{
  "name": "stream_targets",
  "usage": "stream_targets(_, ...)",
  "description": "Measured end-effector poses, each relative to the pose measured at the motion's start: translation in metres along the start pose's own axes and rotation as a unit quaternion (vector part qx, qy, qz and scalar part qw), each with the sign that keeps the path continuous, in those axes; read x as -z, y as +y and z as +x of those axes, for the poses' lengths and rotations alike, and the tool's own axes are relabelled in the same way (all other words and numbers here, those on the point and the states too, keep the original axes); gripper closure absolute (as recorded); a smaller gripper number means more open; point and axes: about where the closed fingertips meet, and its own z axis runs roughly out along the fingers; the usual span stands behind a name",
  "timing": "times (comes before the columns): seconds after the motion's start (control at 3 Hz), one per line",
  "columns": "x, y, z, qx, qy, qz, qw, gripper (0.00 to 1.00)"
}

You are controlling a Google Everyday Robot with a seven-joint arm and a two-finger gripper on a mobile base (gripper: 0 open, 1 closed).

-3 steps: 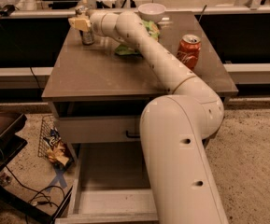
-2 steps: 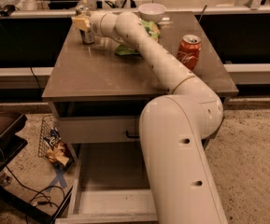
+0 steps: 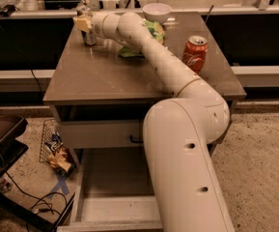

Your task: Place redbull can into middle drawer

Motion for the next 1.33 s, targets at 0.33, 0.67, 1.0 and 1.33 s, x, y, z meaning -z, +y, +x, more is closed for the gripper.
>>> stream_targets(0.33,0.000,0.000,-0.003,0.001,0.000,-0.001,1.0000,1.00)
stream_targets(0.67,0.037,0.009,-0.034,0.012,-0.009,-0.014,0.9998,1.00)
stream_targets(1.0,0.103,0.026,-0.062,0.012,-0.027,-0.041,0.9987,1.00)
stream_targets(1.33,0.202,0.072,-0.103,0.025,-0.041,-0.068,0.9965,1.00)
